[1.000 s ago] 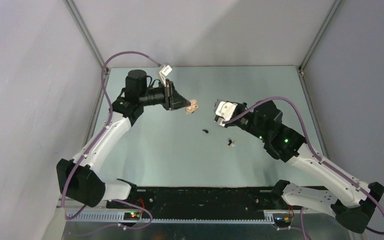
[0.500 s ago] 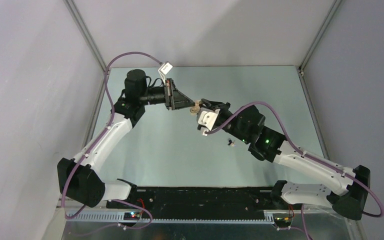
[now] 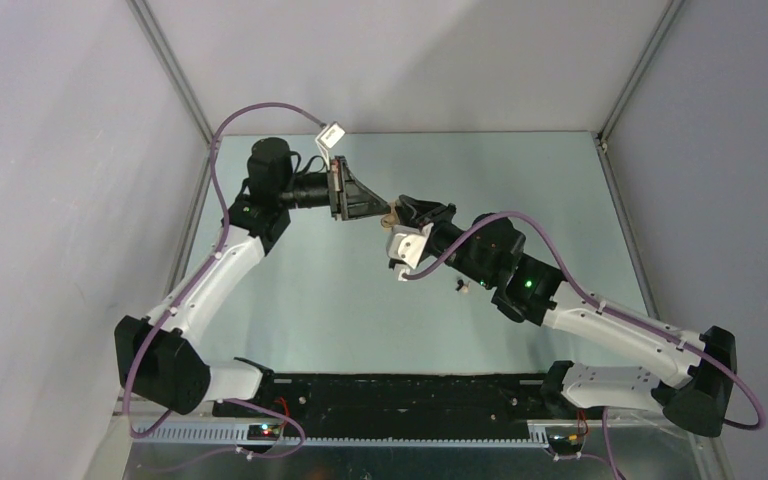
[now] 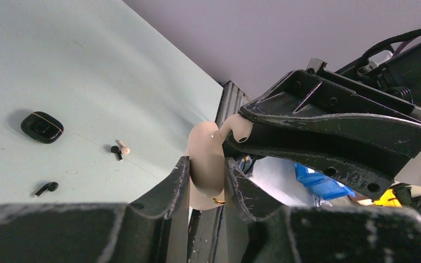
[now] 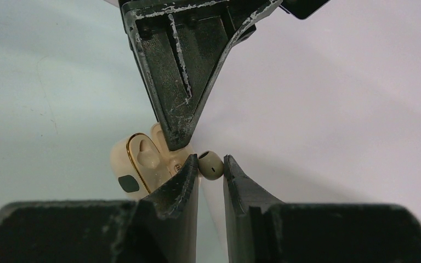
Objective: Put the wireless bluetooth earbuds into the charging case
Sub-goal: Place the earbud in the charging case.
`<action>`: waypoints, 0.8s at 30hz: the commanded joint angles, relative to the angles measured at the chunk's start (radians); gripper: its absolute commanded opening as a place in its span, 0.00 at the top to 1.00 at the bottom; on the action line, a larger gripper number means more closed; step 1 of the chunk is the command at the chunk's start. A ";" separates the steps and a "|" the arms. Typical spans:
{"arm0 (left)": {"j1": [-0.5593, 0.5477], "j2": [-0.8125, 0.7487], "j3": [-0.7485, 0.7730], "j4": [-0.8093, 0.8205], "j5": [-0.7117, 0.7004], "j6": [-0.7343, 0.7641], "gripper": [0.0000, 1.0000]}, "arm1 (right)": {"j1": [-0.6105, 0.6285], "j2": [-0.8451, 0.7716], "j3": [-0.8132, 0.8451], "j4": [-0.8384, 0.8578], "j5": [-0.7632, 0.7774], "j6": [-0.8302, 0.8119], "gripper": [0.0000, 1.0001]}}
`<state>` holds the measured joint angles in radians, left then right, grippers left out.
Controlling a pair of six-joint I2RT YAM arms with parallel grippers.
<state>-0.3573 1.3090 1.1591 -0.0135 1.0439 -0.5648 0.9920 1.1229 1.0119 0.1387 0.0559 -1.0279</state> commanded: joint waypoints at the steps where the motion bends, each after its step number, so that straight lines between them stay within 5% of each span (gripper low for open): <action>1: 0.007 0.006 0.011 0.057 0.044 -0.037 1.00 | 0.005 -0.020 -0.014 0.020 0.006 -0.028 1.00; 24: 0.030 0.030 0.027 0.113 0.069 -0.104 1.00 | -0.004 -0.037 -0.036 -0.017 -0.001 -0.033 1.00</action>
<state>-0.3340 1.3399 1.1595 0.0441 1.0821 -0.6399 0.9909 1.1133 0.9871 0.1184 0.0547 -1.0561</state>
